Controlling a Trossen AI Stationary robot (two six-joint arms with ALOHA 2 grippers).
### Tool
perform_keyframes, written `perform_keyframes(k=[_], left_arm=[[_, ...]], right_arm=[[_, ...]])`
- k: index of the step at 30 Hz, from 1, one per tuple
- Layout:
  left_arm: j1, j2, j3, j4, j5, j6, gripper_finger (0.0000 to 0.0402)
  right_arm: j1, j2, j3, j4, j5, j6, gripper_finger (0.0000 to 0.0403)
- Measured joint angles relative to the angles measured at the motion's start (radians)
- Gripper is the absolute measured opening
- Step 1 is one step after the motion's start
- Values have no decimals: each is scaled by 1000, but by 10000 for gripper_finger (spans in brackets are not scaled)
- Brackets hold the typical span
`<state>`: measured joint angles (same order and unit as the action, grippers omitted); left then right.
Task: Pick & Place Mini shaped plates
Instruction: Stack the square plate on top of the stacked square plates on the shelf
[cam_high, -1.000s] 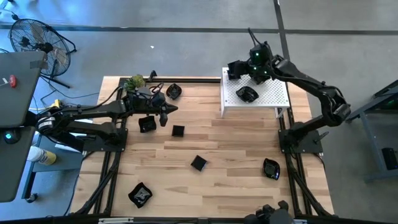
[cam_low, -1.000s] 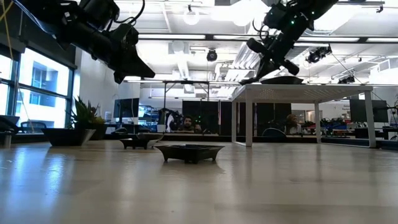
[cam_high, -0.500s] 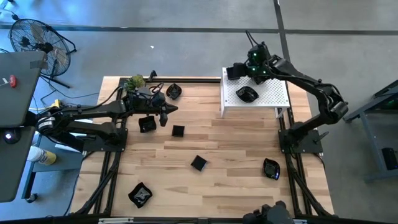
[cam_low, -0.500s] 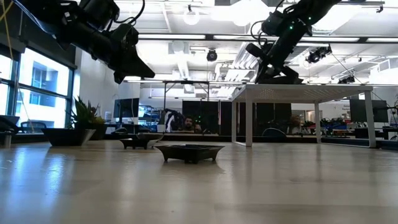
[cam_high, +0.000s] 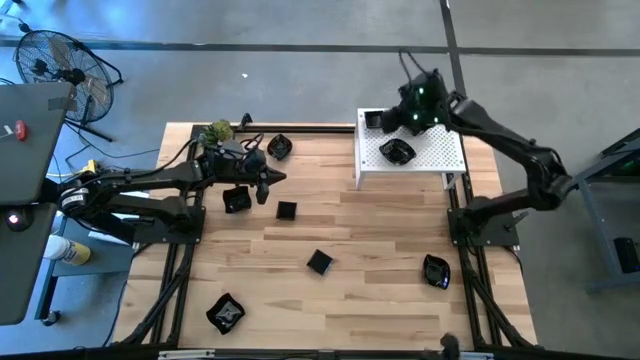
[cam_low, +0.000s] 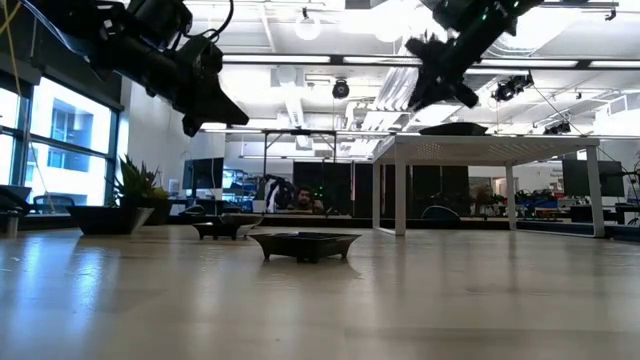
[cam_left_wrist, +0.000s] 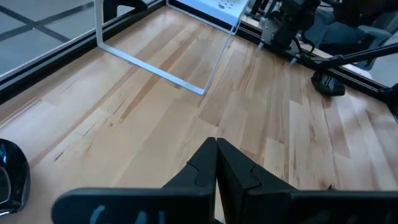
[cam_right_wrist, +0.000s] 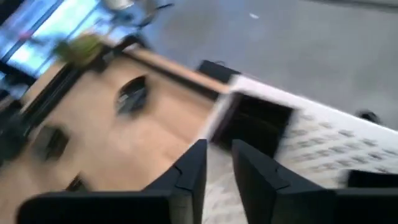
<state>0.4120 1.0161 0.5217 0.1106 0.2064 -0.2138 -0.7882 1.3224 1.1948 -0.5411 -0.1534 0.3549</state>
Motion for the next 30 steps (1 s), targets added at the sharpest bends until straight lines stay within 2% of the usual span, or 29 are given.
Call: perform_keyframes(k=[2,5,9,13,17,20,24,30], left_arm=[[0,0,0,0,-4,1,0],[0,0,11,-33,-8,28,0],[0,-9,99,-178,-74,49,0],[1,-8,194,-354,-84,97,0],[0,-8,244,-445,-50,104,0],[0,-8,245,-486,-27,102,0],[0,13,245,-563,-26,9,2],[-64,77,245,-650,-125,-177,49]], right_arm=[[59,-41,-53,31,-7,-22,45],[153,-112,-187,204,-30,-15,9],[295,-209,-358,445,-11,51,12],[426,-300,-475,589,92,96,12],[502,-393,-529,600,163,97,3],[522,-458,-532,545,164,78,7],[523,-542,-532,495,154,27,8],[495,-634,-532,472,155,-62,3]])
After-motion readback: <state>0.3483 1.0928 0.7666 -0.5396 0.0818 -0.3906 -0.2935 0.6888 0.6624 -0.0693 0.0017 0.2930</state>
